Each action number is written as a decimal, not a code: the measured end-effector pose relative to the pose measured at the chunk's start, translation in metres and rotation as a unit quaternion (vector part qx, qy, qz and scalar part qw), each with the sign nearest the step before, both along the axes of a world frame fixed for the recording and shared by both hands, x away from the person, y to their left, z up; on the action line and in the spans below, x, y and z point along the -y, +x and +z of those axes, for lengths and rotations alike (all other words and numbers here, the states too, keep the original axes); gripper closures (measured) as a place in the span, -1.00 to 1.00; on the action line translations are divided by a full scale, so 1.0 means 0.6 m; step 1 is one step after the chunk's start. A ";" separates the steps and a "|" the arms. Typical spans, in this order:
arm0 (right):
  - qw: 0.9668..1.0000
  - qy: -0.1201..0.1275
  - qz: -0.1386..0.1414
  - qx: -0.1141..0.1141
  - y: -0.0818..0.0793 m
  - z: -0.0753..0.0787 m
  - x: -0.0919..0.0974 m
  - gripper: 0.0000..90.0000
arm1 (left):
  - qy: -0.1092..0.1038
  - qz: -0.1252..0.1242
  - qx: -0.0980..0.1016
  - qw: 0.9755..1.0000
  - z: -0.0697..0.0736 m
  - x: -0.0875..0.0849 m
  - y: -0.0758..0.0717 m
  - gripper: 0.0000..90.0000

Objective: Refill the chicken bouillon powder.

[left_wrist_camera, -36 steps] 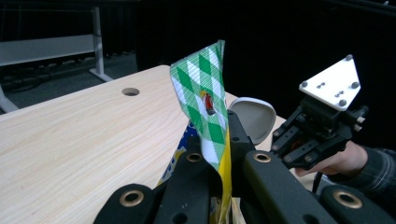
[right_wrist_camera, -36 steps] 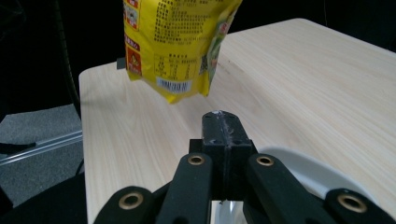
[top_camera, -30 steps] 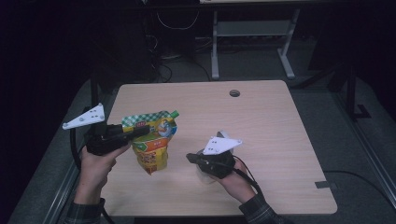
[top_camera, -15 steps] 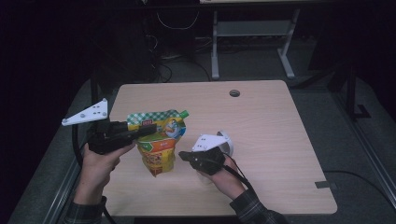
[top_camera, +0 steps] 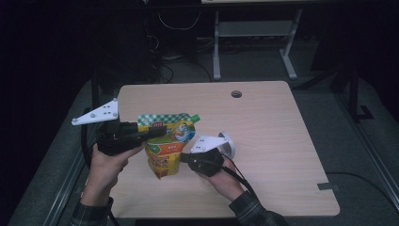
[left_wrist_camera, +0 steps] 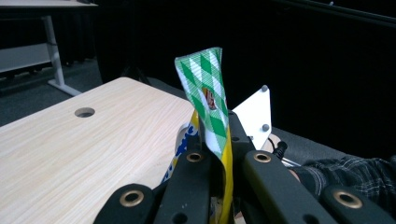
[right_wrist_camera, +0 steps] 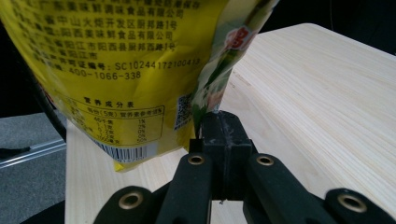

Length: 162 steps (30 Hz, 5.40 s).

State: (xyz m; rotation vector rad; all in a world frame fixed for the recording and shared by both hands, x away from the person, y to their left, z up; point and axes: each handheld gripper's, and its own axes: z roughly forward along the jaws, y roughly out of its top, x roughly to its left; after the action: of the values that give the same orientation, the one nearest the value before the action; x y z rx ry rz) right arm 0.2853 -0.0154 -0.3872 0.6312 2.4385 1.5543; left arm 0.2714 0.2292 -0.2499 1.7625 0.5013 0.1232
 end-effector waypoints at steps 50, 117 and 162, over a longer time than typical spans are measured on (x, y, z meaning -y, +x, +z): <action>0.994 0.034 0.105 0.015 -0.049 -0.044 -0.028 1.00 | 0.059 -0.008 -0.056 0.997 -0.039 0.098 0.063 1.00; 0.988 0.072 0.133 -0.003 -0.069 -0.049 -0.042 1.00 | 0.211 -0.002 -0.142 0.967 -0.073 0.175 0.113 1.00; 0.987 0.084 0.134 -0.010 -0.069 -0.046 -0.039 1.00 | 0.246 -0.004 -0.153 0.957 -0.073 0.194 0.123 1.00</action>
State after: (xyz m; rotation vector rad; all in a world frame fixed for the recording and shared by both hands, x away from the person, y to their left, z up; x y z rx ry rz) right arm 0.2441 0.0080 -0.4146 0.3552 2.5109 1.8783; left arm 0.3449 0.1127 -0.2936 2.2901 0.7320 -0.0371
